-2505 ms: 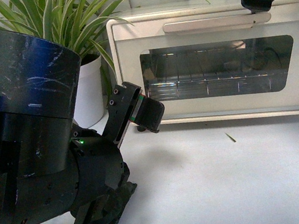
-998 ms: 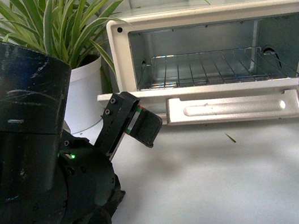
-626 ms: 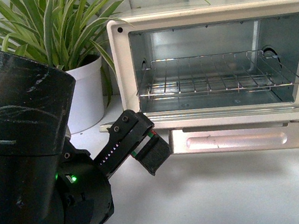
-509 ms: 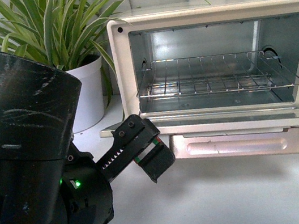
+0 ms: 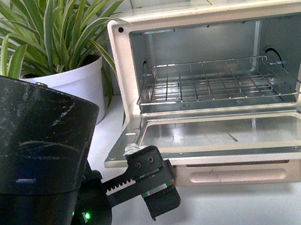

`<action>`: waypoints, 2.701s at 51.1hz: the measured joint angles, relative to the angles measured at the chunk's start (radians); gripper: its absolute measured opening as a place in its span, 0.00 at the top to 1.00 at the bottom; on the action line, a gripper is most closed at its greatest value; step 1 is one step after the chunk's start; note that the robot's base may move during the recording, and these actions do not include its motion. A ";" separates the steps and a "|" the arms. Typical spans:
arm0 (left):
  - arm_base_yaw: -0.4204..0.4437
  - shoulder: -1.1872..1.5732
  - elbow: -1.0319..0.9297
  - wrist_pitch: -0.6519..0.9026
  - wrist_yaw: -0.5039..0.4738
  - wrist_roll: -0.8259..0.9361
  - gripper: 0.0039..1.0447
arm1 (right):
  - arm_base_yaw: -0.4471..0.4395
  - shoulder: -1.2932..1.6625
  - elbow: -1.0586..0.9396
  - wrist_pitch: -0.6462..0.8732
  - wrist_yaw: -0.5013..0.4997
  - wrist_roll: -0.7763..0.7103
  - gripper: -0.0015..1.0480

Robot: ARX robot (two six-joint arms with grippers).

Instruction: Open oven

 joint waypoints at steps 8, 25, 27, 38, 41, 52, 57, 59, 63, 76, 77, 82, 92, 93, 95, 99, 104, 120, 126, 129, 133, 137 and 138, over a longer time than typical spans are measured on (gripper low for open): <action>-0.012 0.008 -0.004 0.000 -0.043 0.104 0.06 | 0.009 0.002 -0.003 -0.010 -0.003 -0.011 0.09; -0.041 0.026 -0.009 0.010 -0.129 0.321 0.06 | 0.046 0.012 -0.003 -0.027 0.004 -0.044 0.09; -0.043 0.027 -0.009 0.013 -0.130 0.342 0.06 | 0.048 0.016 -0.003 -0.028 0.001 -0.049 0.09; -0.052 0.019 -0.021 0.023 -0.115 0.407 0.06 | 0.051 0.032 -0.001 -0.053 -0.040 -0.069 0.09; -0.052 0.005 -0.034 0.025 -0.099 0.418 0.06 | 0.051 0.032 0.002 -0.059 -0.055 -0.072 0.09; -0.050 -0.088 -0.103 0.048 -0.055 0.448 0.06 | 0.054 0.022 0.020 -0.106 -0.127 -0.101 0.09; -0.050 -0.162 -0.154 0.046 -0.040 0.471 0.06 | 0.061 0.002 0.030 -0.130 -0.145 -0.122 0.09; -0.050 -0.192 -0.172 0.039 -0.038 0.475 0.06 | 0.064 -0.007 0.032 -0.137 -0.149 -0.131 0.09; -0.057 -0.258 -0.202 0.017 -0.040 0.489 0.06 | 0.070 -0.030 0.032 -0.157 -0.153 -0.143 0.09; -0.073 -0.576 -0.323 -0.041 -0.061 0.553 0.06 | 0.055 -0.175 0.032 -0.257 -0.209 -0.176 0.09; -0.070 -0.609 -0.335 -0.052 -0.060 0.555 0.06 | 0.049 -0.195 0.032 -0.270 -0.214 -0.179 0.09; -0.050 -0.746 -0.379 -0.103 -0.064 0.569 0.06 | 0.021 -0.286 0.026 -0.325 -0.240 -0.190 0.09; -0.017 -0.978 -0.452 -0.188 -0.092 0.570 0.06 | -0.024 -0.451 -0.023 -0.381 -0.231 -0.194 0.09; -0.016 -0.988 -0.455 -0.193 -0.092 0.570 0.06 | -0.030 -0.465 -0.029 -0.381 -0.229 -0.195 0.09; -0.008 -1.025 -0.467 -0.212 -0.090 0.565 0.06 | -0.046 -0.493 -0.042 -0.381 -0.230 -0.200 0.09; 0.026 -1.131 -0.490 -0.266 -0.100 0.525 0.06 | -0.123 -0.532 -0.072 -0.354 -0.307 -0.187 0.09; 0.035 -1.200 -0.495 -0.294 -0.119 0.525 0.06 | -0.183 -0.547 -0.103 -0.329 -0.358 -0.172 0.09; 0.039 -1.230 -0.496 -0.298 -0.120 0.524 0.06 | -0.212 -0.562 -0.132 -0.312 -0.355 -0.172 0.09; 0.054 -1.251 -0.542 -0.176 -0.150 0.554 0.16 | -0.180 -0.589 -0.160 -0.244 -0.255 -0.204 0.13; 0.105 -1.295 -0.576 -0.132 -0.109 0.575 0.28 | -0.117 -0.648 -0.232 -0.100 -0.038 -0.282 0.25; 0.193 -1.365 -0.591 -0.163 -0.033 0.583 0.45 | -0.093 -0.690 -0.267 -0.048 0.075 -0.346 0.42; 0.243 -1.401 -0.599 -0.189 0.017 0.586 0.57 | -0.090 -0.700 -0.287 -0.042 0.081 -0.364 0.54; 0.251 -1.415 -0.601 -0.202 0.020 0.587 0.61 | -0.090 -0.703 -0.294 -0.042 0.081 -0.367 0.57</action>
